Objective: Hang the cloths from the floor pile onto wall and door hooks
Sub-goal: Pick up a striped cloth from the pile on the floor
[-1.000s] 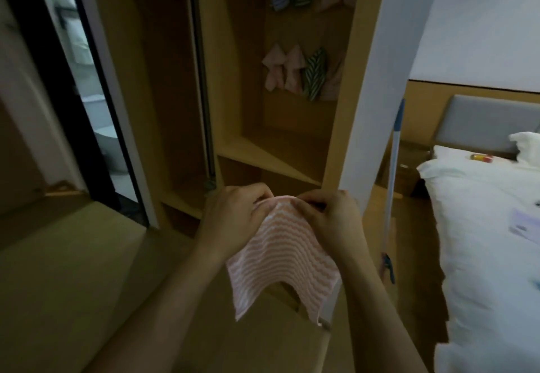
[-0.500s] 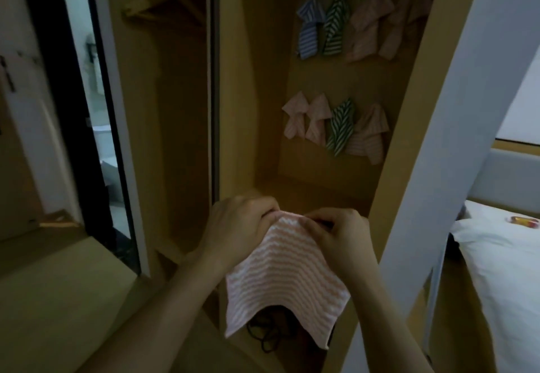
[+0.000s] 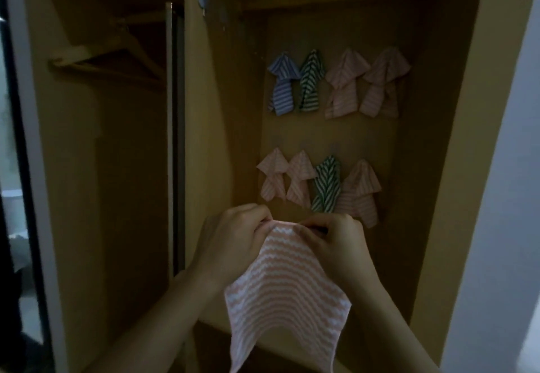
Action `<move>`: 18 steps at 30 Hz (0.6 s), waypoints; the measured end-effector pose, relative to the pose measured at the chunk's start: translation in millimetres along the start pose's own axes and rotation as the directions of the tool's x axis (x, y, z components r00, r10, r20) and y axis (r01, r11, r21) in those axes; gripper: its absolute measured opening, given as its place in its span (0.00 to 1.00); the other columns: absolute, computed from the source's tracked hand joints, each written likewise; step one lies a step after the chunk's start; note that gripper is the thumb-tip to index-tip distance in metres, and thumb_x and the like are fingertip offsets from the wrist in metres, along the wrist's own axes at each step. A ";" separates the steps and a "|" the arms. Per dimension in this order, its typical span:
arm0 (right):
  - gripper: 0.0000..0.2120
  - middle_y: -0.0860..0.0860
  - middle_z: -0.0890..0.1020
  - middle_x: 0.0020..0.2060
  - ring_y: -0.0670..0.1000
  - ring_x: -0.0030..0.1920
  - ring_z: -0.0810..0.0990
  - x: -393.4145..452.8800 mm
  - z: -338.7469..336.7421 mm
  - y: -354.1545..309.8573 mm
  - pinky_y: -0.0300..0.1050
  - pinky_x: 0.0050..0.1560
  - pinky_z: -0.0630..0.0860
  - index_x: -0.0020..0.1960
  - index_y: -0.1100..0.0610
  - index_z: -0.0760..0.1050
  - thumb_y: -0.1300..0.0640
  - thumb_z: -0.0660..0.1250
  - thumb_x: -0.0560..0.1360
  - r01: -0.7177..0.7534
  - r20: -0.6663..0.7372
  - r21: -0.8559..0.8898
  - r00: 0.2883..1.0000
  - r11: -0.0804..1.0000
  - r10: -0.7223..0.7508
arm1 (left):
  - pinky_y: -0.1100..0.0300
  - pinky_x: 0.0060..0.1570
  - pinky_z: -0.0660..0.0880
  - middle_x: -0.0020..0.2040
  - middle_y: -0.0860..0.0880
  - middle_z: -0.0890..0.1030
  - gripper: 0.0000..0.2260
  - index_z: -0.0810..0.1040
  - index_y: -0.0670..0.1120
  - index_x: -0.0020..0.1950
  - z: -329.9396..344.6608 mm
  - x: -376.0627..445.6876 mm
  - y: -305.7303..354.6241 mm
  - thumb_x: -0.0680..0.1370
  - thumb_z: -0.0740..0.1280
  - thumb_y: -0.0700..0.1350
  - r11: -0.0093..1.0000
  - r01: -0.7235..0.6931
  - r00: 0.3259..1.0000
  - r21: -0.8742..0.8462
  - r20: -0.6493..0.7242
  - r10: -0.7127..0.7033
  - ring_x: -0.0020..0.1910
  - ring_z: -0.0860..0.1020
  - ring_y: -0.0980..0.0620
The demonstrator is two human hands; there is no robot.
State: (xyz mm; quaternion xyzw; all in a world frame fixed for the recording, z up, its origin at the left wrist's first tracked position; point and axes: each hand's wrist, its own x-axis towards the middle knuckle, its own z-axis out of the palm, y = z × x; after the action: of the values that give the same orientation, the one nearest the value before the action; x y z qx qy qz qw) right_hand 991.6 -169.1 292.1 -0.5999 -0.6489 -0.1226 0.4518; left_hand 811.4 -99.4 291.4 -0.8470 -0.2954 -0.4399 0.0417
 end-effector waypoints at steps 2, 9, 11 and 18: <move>0.05 0.39 0.81 0.35 0.36 0.39 0.79 30.7 14.1 -1.9 0.24 0.38 0.72 0.47 0.50 0.84 0.52 0.70 0.74 0.000 -0.015 -0.005 1.000 1.000 0.000 | 0.52 0.39 0.74 0.41 0.57 0.78 0.05 0.78 0.52 0.45 -0.3 25.7 -26.2 0.79 0.64 0.50 0.999 -0.007 1.000 -0.034 -0.021 0.006 0.41 0.76 0.57; 0.05 0.41 0.83 0.37 0.39 0.38 0.79 125.2 54.4 0.0 0.35 0.40 0.77 0.47 0.50 0.84 0.52 0.70 0.75 -0.014 -0.045 0.003 0.999 1.000 0.014 | 0.51 0.40 0.75 0.43 0.56 0.81 0.05 0.79 0.52 0.47 2.9 106.1 -100.2 0.78 0.64 0.50 0.994 -0.037 0.998 -0.099 -0.059 0.032 0.43 0.78 0.54; 0.05 0.42 0.83 0.38 0.39 0.39 0.79 150.0 63.4 2.0 0.34 0.40 0.76 0.47 0.52 0.85 0.53 0.70 0.74 -0.001 -0.061 0.037 0.998 0.999 0.003 | 0.51 0.40 0.75 0.43 0.55 0.81 0.06 0.79 0.52 0.47 4.2 126.9 -116.8 0.78 0.64 0.51 0.996 -0.049 0.996 -0.080 -0.082 0.043 0.43 0.78 0.53; 0.04 0.44 0.80 0.35 0.42 0.38 0.78 240.3 85.4 24.2 0.36 0.36 0.72 0.43 0.51 0.77 0.58 0.72 0.73 0.084 -0.191 0.188 0.980 0.978 -0.048 | 0.51 0.39 0.76 0.43 0.55 0.79 0.04 0.73 0.54 0.50 6.5 206.3 -154.5 0.77 0.64 0.50 0.976 -0.201 0.967 -0.078 -0.173 0.186 0.42 0.78 0.54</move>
State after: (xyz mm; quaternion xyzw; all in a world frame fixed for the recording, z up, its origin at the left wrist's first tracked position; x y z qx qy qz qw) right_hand 1006.3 57.3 411.1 -0.5165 -0.6325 -0.1286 0.5626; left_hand 823.5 125.4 417.0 -0.8335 -0.1857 -0.5158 0.0686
